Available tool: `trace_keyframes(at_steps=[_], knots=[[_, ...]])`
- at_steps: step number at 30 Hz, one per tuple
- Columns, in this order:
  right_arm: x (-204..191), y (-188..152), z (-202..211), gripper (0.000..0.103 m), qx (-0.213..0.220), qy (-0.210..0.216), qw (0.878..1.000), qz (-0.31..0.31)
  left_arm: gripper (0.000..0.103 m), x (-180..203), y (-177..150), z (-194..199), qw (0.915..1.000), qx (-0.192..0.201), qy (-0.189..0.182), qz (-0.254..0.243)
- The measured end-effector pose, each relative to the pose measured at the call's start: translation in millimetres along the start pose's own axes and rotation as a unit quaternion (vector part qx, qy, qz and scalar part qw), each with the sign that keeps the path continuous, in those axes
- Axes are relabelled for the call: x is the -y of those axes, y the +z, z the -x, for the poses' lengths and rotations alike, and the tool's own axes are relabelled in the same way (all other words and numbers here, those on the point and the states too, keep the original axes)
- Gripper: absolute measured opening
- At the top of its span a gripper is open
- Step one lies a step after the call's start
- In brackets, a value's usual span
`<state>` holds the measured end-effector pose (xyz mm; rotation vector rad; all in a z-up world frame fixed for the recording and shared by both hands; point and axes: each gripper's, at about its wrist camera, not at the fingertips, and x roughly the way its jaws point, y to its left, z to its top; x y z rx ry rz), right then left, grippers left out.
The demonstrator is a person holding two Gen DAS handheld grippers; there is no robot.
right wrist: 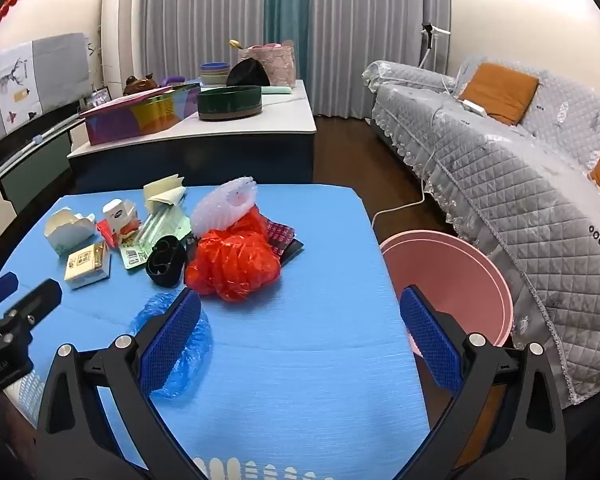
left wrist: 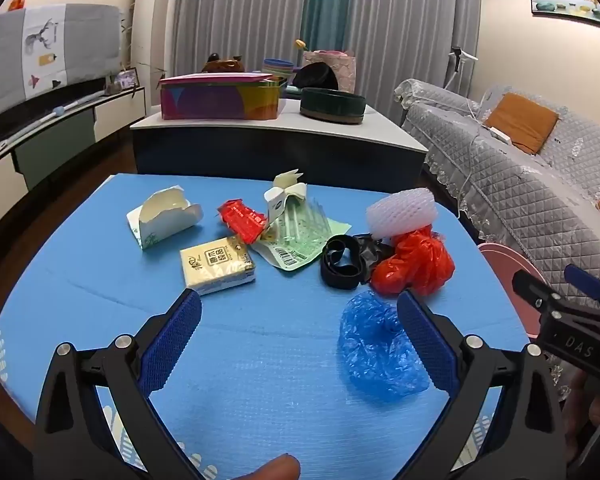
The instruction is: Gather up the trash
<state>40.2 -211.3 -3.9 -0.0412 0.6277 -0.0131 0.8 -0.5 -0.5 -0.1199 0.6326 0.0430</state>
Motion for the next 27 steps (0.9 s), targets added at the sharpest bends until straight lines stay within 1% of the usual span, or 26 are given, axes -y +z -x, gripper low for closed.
trace_keyframes(at_steps=[4,5,8,9,10,17,27], knots=[[-3,-2,6,0.097,0.011,-0.012,1.0,0.006,0.095,-4,0,1,1.0,0.003,0.0,-0.001],[-9,3,2,0.097,-0.003,0.007,1.0,0.015,0.095,-10,-3,3,1.0,0.004,-0.001,0.001],[-13,0,5,0.097,0.001,0.011,1.0,0.016,0.095,-12,-7,1,1.0,0.003,0.0,0.003],[-15,-1,6,0.097,0.0,0.011,1.0,0.017,0.095,-10,-10,-5,1.0,0.002,0.0,0.007],[-11,0,5,0.097,-0.002,0.015,1.0,0.013,0.095,-10,-11,-6,1.0,0.001,0.0,0.007],[-15,-3,8,0.097,0.002,0.008,1.0,0.02,0.095,-6,-9,-5,1.0,0.002,0.0,-0.002],[-14,-3,7,0.097,0.0,0.009,1.0,0.013,0.095,-7,-11,-7,1.0,-0.003,0.002,0.001]])
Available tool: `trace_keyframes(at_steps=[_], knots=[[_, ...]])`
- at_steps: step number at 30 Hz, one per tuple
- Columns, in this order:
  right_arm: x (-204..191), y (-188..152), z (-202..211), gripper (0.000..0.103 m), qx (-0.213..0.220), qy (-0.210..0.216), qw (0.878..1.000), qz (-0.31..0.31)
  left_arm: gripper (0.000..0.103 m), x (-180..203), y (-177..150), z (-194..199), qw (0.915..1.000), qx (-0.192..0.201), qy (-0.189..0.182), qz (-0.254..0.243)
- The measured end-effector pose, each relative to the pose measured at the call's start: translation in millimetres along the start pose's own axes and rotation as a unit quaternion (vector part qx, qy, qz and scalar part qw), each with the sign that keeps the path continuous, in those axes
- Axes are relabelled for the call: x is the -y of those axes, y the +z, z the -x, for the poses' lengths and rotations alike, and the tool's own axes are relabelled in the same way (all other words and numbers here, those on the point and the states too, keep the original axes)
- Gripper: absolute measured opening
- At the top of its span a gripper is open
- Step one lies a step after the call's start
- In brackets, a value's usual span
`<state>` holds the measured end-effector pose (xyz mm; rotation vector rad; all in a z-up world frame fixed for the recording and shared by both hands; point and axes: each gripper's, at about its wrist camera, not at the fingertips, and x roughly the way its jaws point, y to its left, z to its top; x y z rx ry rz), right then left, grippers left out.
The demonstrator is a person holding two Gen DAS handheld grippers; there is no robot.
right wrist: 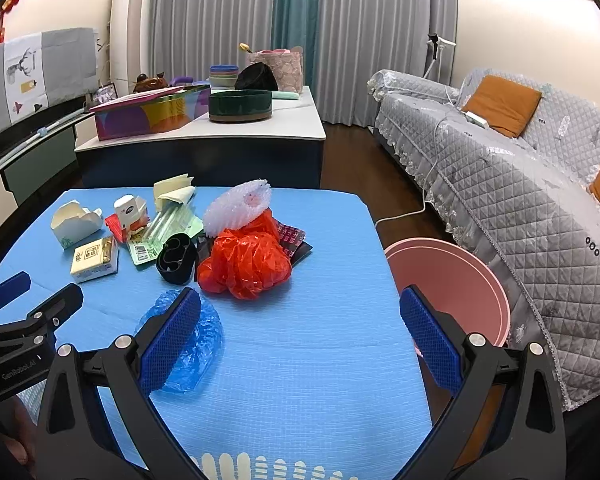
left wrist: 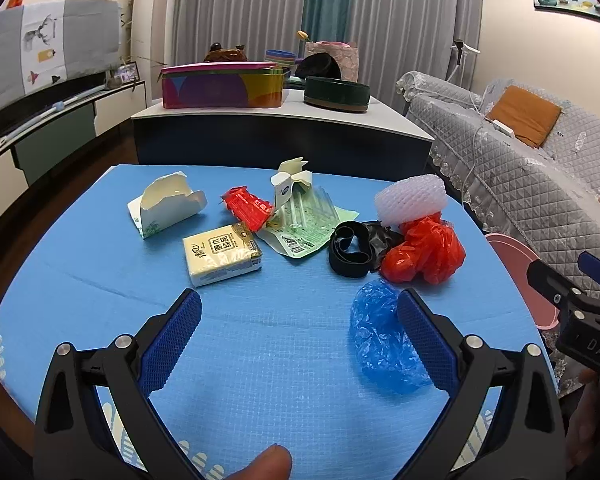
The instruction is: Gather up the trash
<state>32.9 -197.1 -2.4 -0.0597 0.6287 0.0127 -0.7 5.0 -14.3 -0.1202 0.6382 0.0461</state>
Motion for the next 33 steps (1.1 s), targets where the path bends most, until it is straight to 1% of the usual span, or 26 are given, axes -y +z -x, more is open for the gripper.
trace_keyframes(at_steps=[7,33], knots=[[0.7,0.5,-0.8,0.097,0.0,0.001,1.0,-0.001,0.095,-3.7,-1.0,-3.0,0.9999,-0.008,-0.004,0.012],[-1.2,-1.4,-1.9,0.097,0.001,0.001,1.0,0.002,0.095,0.1,-0.4,-3.8,0.9999,-0.009,-0.001,0.007]])
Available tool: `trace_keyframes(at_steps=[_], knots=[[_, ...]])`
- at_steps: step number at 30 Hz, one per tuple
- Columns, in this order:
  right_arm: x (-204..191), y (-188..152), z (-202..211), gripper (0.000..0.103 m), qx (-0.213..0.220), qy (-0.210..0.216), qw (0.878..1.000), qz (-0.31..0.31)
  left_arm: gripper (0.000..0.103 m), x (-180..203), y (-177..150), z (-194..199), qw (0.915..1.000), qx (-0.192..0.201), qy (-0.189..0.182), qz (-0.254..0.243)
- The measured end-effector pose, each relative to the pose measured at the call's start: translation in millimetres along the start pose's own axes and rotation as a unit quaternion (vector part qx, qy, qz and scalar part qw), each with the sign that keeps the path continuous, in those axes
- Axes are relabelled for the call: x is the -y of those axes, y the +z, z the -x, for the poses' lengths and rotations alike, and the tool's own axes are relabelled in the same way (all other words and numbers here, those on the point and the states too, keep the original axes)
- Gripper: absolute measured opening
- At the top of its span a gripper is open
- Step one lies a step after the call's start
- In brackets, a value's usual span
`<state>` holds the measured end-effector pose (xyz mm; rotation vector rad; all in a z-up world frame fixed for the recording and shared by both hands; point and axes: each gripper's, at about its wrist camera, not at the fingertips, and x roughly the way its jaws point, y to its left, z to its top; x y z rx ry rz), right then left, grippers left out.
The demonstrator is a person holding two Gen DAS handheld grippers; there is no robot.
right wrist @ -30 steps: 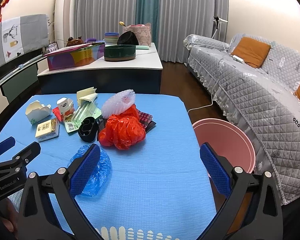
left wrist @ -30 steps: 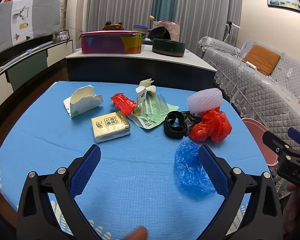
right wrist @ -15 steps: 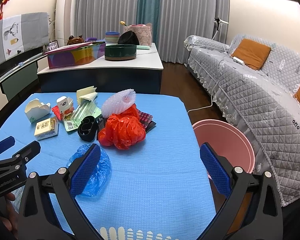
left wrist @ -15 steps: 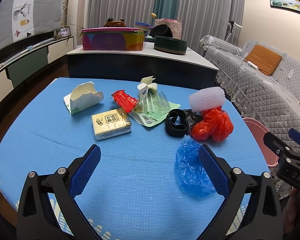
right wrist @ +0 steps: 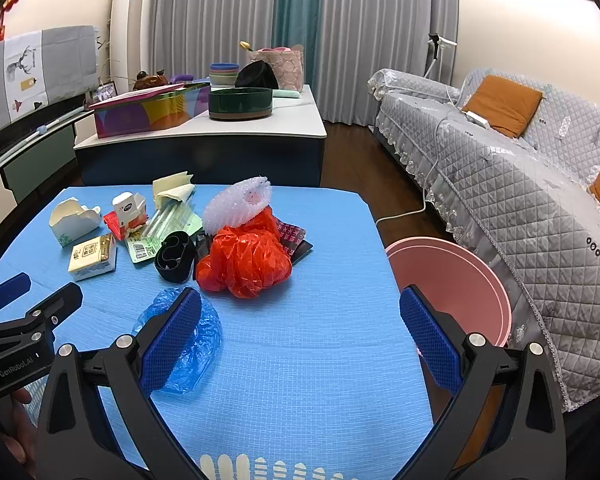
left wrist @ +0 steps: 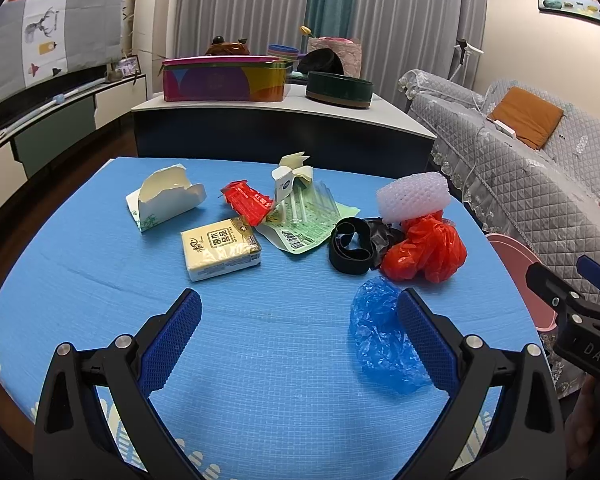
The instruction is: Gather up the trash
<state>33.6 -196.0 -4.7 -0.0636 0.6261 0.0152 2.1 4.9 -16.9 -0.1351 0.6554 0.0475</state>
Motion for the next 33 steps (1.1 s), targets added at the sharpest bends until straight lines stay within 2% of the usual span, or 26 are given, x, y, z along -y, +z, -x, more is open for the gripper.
trace_keyframes(at_steps=[12,14,22,33], knots=[[1,0,0,0.096,0.002,0.0,1.0,0.0,0.095,1,1,1,1.0,0.002,0.0,-0.001],[1,0,0,0.092,0.002,-0.001,1.0,0.0,0.095,1,1,1,1.0,0.002,0.0,-0.001],[-1,1,-1,0.088,0.004,0.005,1.0,-0.005,0.095,1,4,2,1.0,0.004,0.0,0.001],[-6,5,-11,0.088,0.004,0.023,1.0,-0.01,0.095,-1,11,0,0.9998,0.012,0.009,0.01]])
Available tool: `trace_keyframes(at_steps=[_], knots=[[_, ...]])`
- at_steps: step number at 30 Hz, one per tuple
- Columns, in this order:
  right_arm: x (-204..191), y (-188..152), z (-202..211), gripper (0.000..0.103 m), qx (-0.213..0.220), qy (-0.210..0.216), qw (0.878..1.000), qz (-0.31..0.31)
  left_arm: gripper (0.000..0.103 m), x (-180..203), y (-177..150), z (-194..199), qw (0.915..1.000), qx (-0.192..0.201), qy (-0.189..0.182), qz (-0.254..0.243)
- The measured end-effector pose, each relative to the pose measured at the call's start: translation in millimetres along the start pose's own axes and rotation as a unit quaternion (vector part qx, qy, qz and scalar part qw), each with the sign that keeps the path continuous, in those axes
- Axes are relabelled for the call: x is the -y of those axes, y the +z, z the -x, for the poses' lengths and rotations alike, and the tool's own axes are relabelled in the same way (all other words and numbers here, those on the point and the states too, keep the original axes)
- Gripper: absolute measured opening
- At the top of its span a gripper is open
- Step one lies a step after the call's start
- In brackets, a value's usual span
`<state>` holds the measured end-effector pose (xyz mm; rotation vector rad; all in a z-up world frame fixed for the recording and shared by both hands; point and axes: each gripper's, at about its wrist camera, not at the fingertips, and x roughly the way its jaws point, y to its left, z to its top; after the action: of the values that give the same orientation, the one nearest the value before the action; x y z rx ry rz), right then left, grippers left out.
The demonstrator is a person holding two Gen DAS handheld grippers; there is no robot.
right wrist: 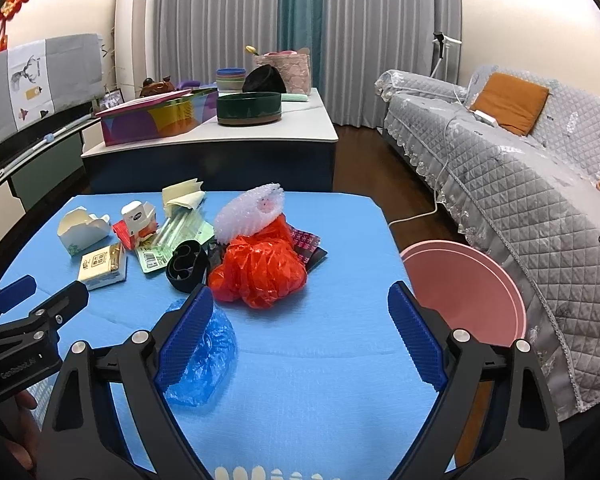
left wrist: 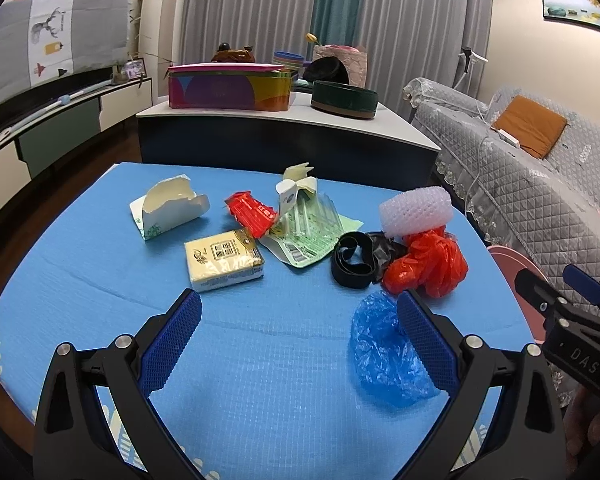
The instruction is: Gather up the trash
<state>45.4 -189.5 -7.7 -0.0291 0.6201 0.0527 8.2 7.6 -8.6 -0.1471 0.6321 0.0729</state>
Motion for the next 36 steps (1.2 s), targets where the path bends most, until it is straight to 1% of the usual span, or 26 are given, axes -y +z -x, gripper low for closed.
trace_keyframes(at_steps=[3,9,15,19,22,25,27,29,34,36], knots=[[-1,3,-9,0.088,-0.004,0.005,1.0,-0.004,0.095,-2,2,-3,1.0,0.003,0.009,0.001],[-5,9,-35,0.088,-0.013,0.016,1.0,-0.008,0.095,-15,6,-22,0.9993,-0.008,0.031,0.018],[-10,13,-63,0.088,-0.031,0.033,0.999,-0.01,0.095,-30,11,-46,0.9973,-0.022,0.058,0.039],[-12,15,-81,0.089,-0.044,0.034,0.998,-0.011,0.095,-39,13,-63,0.9956,-0.031,0.072,0.052],[-12,14,-93,0.089,-0.058,0.037,0.997,-0.018,0.095,-47,14,-82,0.9935,-0.048,0.082,0.062],[-12,13,-101,0.089,-0.065,0.04,0.997,-0.017,0.095,-52,16,-93,0.9918,-0.055,0.092,0.069],[-12,12,-105,0.089,-0.071,0.042,0.996,-0.017,0.095,-56,15,-104,0.9895,-0.069,0.1,0.078],[-12,11,-110,0.089,-0.074,0.043,0.996,-0.013,0.095,-59,16,-109,0.9884,-0.076,0.099,0.086],[-12,9,-118,0.089,-0.083,0.044,0.996,-0.011,0.095,-57,20,-117,0.9875,-0.084,0.107,0.08],[-11,10,-119,0.088,-0.085,0.044,0.995,-0.012,0.095,-59,20,-122,0.9855,-0.094,0.117,0.078]])
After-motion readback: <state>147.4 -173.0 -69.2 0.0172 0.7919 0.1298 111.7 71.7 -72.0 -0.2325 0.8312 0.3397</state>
